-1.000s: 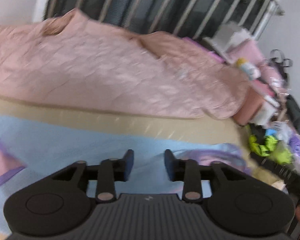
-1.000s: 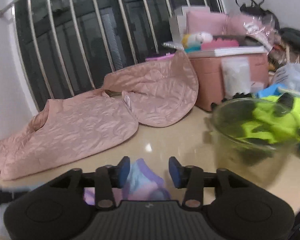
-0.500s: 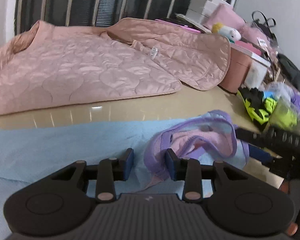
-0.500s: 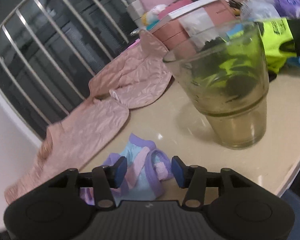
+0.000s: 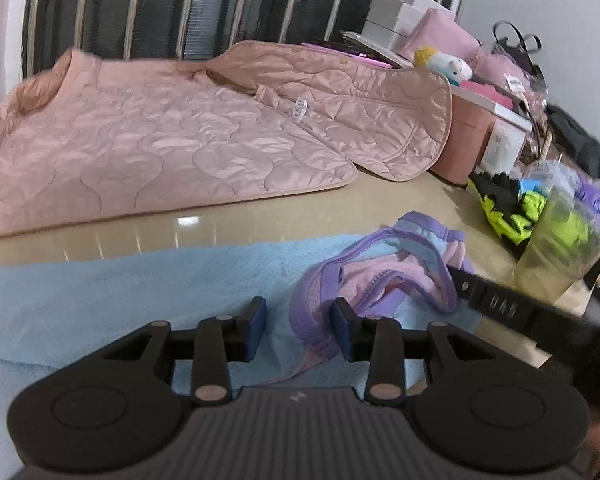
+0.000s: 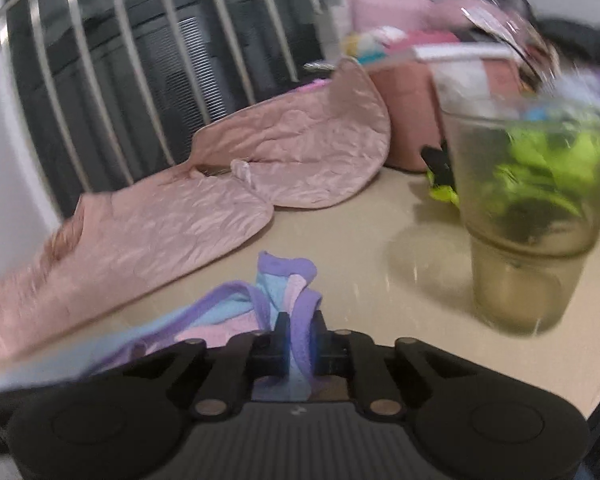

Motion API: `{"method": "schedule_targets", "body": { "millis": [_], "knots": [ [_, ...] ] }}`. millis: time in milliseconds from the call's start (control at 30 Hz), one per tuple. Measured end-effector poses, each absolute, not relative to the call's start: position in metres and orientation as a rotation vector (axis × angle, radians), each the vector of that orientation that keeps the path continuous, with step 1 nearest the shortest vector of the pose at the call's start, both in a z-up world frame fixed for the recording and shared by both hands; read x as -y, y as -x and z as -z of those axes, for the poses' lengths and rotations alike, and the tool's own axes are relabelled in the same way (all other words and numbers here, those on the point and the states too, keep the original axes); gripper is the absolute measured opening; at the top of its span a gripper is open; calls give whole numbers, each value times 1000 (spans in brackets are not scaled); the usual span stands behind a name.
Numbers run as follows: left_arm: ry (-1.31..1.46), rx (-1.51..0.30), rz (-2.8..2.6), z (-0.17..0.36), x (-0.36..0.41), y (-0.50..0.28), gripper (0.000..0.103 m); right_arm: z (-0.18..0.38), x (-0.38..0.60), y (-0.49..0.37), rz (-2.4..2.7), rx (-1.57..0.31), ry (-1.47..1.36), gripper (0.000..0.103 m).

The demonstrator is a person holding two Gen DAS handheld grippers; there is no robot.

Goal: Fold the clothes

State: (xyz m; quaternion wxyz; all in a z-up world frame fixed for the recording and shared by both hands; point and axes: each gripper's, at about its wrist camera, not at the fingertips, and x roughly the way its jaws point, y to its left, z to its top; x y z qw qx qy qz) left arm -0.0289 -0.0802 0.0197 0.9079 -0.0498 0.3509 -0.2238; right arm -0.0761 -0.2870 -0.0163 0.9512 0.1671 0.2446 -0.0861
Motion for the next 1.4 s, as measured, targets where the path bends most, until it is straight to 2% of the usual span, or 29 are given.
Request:
{"method": "schedule_targets", "body": {
  "millis": [167,267,467,633,667,700,733,767,800,867,1033,1133,1200,1267,1333,1400],
  "knots": [
    [269,-691,512,-52,53,20,48,2,267,89,143,-412,-154,6],
    [291,-676,489,-65,45,16,60,-14,235,101,65,-321,22,6],
    [409,-763,391,-48,23,10,61,4,151,113,-170,-304,497,6],
    [367,-810,399,-36,29,0,61,18,129,119,-234,-325,595,6],
    [360,-817,398,-34,31,-3,60,17,128,120,-233,-319,595,6],
    [364,-823,400,-32,32,-6,44,16,127,120,-236,-317,595,6],
    [378,-825,411,-30,33,-8,22,15,127,121,-238,-317,594,7],
    [403,-823,430,-27,32,-8,4,15,127,121,-243,-322,592,9],
    [436,-817,436,-25,29,-9,2,14,127,121,-254,-325,583,12],
    [471,-807,417,-25,21,-10,2,10,129,126,-287,-313,560,25],
    [512,-796,422,-21,-2,-7,3,-8,155,146,-280,-241,396,38],
    [502,-821,387,-15,-8,-8,3,-5,167,130,-268,-306,304,35],
    [496,-822,353,-15,-9,-10,3,0,170,122,-287,-342,251,22],
    [515,-803,340,-17,-17,-8,4,2,168,117,-315,-372,213,19],
    [501,-790,295,-20,-22,-6,8,6,162,114,-327,-415,205,19],
    [473,-776,249,-27,-23,-3,20,9,155,111,-342,-444,220,19]
  ]
}}
